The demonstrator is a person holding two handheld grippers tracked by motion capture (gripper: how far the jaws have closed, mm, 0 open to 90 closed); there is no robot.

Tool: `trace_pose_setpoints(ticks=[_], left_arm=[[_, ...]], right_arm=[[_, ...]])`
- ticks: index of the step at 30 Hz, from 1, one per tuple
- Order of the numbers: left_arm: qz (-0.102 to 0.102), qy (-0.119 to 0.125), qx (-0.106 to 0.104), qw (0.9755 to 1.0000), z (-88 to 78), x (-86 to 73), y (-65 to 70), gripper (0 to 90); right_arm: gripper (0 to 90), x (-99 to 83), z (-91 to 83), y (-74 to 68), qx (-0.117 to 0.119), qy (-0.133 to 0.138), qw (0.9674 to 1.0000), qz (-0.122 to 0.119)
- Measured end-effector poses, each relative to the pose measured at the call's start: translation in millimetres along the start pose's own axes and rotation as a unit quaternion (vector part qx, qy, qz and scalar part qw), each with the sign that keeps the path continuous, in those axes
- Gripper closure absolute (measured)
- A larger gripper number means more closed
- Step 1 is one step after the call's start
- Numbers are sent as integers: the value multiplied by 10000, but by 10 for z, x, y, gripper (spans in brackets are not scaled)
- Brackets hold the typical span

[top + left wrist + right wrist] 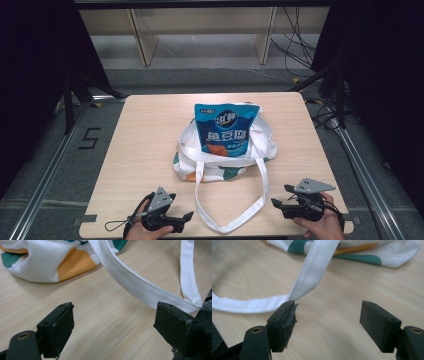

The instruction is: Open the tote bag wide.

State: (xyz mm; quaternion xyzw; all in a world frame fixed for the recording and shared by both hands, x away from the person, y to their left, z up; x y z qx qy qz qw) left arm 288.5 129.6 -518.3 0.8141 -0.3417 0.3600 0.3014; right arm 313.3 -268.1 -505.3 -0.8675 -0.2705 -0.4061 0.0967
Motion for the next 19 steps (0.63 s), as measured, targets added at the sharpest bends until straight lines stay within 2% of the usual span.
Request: trace_pose_setpoints(ticks=[1,2,4,5,6,7,8,11,12,13,15,17,18,19], left_arm=[[104,-61,6,9999,-15,-4,5,152],[94,8,5,10000,-5,-1,12,152],[117,46,-9,9999,6,-2,17,152],[128,-122,79,9998,-10,-13,1,152],[123,-8,30,9999,2,-8,9,152],[248,-169,62,9995,-19,-6,-21,152],[201,-142,64,9997,-15,-7,-17,152],[163,-155,75,9997,-11,-12,-16,152],[107,-78,55,9999,1,-9,-5,152],[98,-50,37,9999,7,-7,1,152],[77,-45,38,10000,10,-5,6,152],[244,-131,68,9996,-3,-4,-24,152],[36,4,65,10000,18,-3,-3,152],[223,-132,85,9996,0,3,-30,152]], right_arm=[[297,-14,1,5,-2,-5,10000,-93],[297,-45,-3,-16,-64,-96,9999,-95],[294,-84,-1,-58,-26,-241,9997,-59],[292,-100,-4,-79,13,-355,9994,-41],[291,-105,11,-77,4,-284,9995,-138],[292,-110,3,-94,13,-336,9993,-152],[292,-110,14,-81,25,-294,9991,-313],[292,-113,20,-78,36,-309,9989,-338],[292,-123,14,-93,39,-398,9990,-195],[292,-121,19,-77,32,-368,9989,-274],[292,-122,20,-77,29,-371,9989,-280],[292,-121,24,-74,34,-338,9989,-329],[292,-123,28,-70,13,-331,9988,-372],[292,-127,29,-67,7,-343,9986,-390]])
Point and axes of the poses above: each handheld gripper's, and its own axes: z roughly forward along the jaws, x roughly out of its top, y roughly to its right, the point moved 3 cm from there along z, roughly forward along the jaws, and after that the axes turned 11 degrees about -x, right-handed, at the moved point
